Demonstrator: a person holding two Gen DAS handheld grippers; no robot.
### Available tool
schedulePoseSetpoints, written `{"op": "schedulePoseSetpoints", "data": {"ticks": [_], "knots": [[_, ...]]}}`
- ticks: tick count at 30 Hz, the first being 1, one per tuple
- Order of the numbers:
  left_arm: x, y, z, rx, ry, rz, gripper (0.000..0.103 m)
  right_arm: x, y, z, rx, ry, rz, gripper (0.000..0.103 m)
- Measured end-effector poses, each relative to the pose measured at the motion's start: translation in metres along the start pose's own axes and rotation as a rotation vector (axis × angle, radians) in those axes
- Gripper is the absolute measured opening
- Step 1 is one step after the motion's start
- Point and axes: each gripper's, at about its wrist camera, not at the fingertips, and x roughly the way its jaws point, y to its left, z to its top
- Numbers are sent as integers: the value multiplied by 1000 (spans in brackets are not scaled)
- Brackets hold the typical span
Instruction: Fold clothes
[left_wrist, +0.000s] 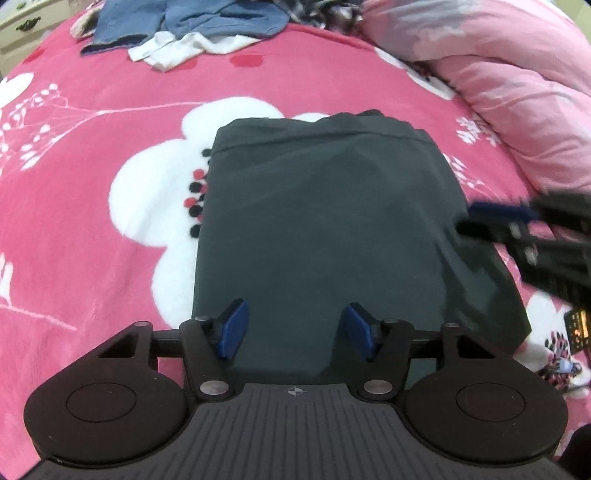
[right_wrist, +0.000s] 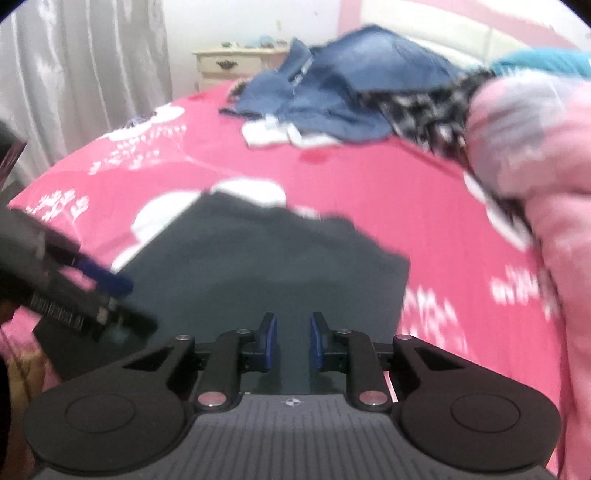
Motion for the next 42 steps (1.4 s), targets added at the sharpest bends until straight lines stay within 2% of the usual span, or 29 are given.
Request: {"op": "schedulePoseSetpoints", "data": {"ticks": [5, 8, 10, 12, 15, 20, 23, 28, 32, 33, 36, 37, 38, 39, 41, 42], "knots": [[4, -2, 0, 13, 8, 19, 62, 49, -9, 29, -8, 4, 30, 22], [5, -1, -1, 13, 9, 19, 65, 91, -16, 28, -9, 64, 28, 19], [5, 0, -1, 12, 9, 15, 65, 97, -23, 28, 28, 59, 53, 18], [5, 1, -1, 10, 9, 11, 65, 87, -25, 36, 47, 48, 49, 18], [6, 4, -1, 3, 7, 3, 66, 73, -27, 49, 81, 14, 90, 19], [6, 3, -2, 4, 0, 8, 68, 119, -28, 56, 92, 85, 104, 16], [5, 4, -4, 6, -3, 11, 68, 113, -49, 70, 257, 45, 113, 17], [5, 9, -2, -23, 0, 5, 68, 77, -97, 75, 389, -23, 75, 18], [6, 9, 0, -30, 2, -1, 68, 50, -137, 58, 501, -17, 75, 22], [6, 9, 0, -28, 2, 0, 68, 47, -141, 51, 518, -5, 104, 23], [8, 9, 0, -22, 2, 3, 69, 60, -137, 25, 521, 109, 226, 23], [8, 9, 0, -20, 2, 6, 69, 67, -134, 17, 524, 147, 224, 23], [8, 8, 0, -19, 2, 9, 69, 75, -133, 7, 520, 168, 170, 21], [9, 9, 0, -18, 2, 14, 69, 82, -132, -2, 518, 188, 117, 15], [7, 8, 0, -7, 2, 41, 69, 70, -141, -12, 605, 125, 98, 15], [5, 7, 0, 5, 1, 64, 69, 64, -145, -17, 646, 93, 87, 18]]}}
